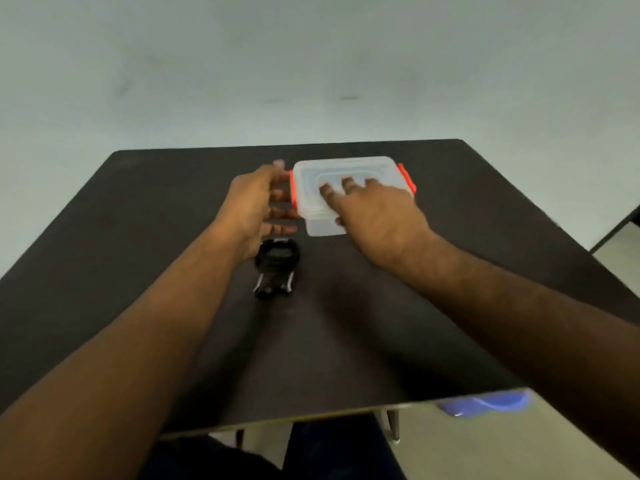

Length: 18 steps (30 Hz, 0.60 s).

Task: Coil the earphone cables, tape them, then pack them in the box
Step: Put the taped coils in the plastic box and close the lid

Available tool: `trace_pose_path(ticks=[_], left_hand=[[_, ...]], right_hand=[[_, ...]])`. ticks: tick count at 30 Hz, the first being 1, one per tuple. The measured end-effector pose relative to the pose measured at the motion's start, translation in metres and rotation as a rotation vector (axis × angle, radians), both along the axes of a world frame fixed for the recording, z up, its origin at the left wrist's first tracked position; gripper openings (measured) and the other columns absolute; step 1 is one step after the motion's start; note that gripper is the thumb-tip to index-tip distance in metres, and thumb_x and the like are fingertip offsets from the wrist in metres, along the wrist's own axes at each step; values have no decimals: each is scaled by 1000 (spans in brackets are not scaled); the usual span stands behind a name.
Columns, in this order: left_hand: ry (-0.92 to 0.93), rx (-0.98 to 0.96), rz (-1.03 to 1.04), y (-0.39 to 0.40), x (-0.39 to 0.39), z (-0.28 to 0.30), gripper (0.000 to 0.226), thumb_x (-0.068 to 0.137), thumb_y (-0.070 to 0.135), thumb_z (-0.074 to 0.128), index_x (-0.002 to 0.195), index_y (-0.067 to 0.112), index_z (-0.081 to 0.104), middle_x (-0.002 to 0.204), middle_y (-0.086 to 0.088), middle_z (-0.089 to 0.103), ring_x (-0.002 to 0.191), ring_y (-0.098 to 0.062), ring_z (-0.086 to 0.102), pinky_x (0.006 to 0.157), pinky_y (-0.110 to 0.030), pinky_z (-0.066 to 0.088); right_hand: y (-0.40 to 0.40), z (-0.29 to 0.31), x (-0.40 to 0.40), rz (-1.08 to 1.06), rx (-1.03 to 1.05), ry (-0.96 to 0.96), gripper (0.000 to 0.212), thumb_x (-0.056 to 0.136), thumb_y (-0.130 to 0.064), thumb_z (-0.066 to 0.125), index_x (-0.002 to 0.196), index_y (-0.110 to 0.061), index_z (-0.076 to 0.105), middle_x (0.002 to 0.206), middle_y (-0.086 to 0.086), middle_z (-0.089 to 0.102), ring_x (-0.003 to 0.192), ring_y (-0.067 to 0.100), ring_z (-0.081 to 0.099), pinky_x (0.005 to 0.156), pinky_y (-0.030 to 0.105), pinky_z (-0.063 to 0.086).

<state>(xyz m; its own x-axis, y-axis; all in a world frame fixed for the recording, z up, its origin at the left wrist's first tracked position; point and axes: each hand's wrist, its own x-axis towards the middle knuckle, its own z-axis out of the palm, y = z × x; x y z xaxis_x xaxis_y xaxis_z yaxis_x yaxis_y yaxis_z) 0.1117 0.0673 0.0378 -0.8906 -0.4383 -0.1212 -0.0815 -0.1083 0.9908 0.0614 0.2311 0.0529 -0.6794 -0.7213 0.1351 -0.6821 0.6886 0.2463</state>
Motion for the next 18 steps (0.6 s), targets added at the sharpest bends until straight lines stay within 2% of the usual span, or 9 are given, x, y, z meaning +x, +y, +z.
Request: trace_pose_path(ticks=[1, 4, 7, 9, 12, 13, 15, 18], left_hand=[[15, -28, 6, -1, 23, -2, 30, 92, 40, 57, 103, 15, 71, 84, -4, 74, 73, -23, 71, 62, -39, 59], [83, -102, 146, -2, 92, -13, 13, 90, 21, 65, 98, 18, 73, 89, -3, 76, 80, -24, 74, 63, -42, 60], [107, -9, 173, -7, 152, -32, 15, 89, 16, 66, 100, 22, 74, 96, -1, 76, 84, -19, 74, 59, -34, 59], [105, 36, 180, -10, 177, -44, 14, 88, 17, 66, 96, 25, 75, 94, -1, 76, 81, -18, 74, 54, -27, 56], [70, 80, 235, -9, 194, -60, 14, 88, 17, 66, 97, 23, 75, 92, -1, 76, 77, -17, 73, 49, -26, 53], [60, 102, 236, -8, 197, -65, 15, 89, 17, 66, 101, 23, 73, 92, 0, 76, 75, -16, 72, 49, -26, 52], [64, 162, 202, -8, 201, -71, 19, 91, 17, 64, 107, 22, 70, 91, 1, 75, 68, -13, 69, 49, -25, 51], [51, 237, 193, -13, 203, -74, 22, 94, 15, 59, 114, 14, 68, 93, -4, 75, 68, -13, 68, 51, -25, 51]], right_hand=[[-9, -3, 26, -3, 14, 0, 63, 98, -23, 49, 151, -24, 15, 148, 14, 36, 125, 39, 45, 88, 51, 49], [-25, -13, 98, 35, 4, -18, 68, 95, -28, 56, 150, -23, 17, 152, 13, 33, 130, 40, 42, 95, 55, 42], [-19, -26, 144, 222, -46, 10, 65, 92, -40, 57, 148, -24, 26, 156, 6, 28, 140, 32, 30, 104, 58, 30], [-6, -30, 150, 271, -104, -30, 69, 88, -60, 47, 147, -27, 29, 157, 5, 26, 143, 29, 25, 111, 54, 24], [8, -38, 138, 259, -49, -196, 92, 75, -82, 30, 150, -32, 17, 161, 1, 14, 147, 24, 11, 117, 44, 15], [12, -44, 132, 258, -54, -262, 97, 70, -85, 29, 151, -33, 15, 162, 0, 11, 148, 23, 7, 118, 43, 13], [21, -58, 125, 274, -165, -364, 99, 68, -85, 33, 150, -31, 22, 161, 0, 14, 148, 23, 3, 120, 43, 11], [29, -79, 121, 293, -390, -419, 89, 72, -82, 47, 145, -31, 37, 157, -2, 28, 147, 27, 11, 119, 48, 14]])
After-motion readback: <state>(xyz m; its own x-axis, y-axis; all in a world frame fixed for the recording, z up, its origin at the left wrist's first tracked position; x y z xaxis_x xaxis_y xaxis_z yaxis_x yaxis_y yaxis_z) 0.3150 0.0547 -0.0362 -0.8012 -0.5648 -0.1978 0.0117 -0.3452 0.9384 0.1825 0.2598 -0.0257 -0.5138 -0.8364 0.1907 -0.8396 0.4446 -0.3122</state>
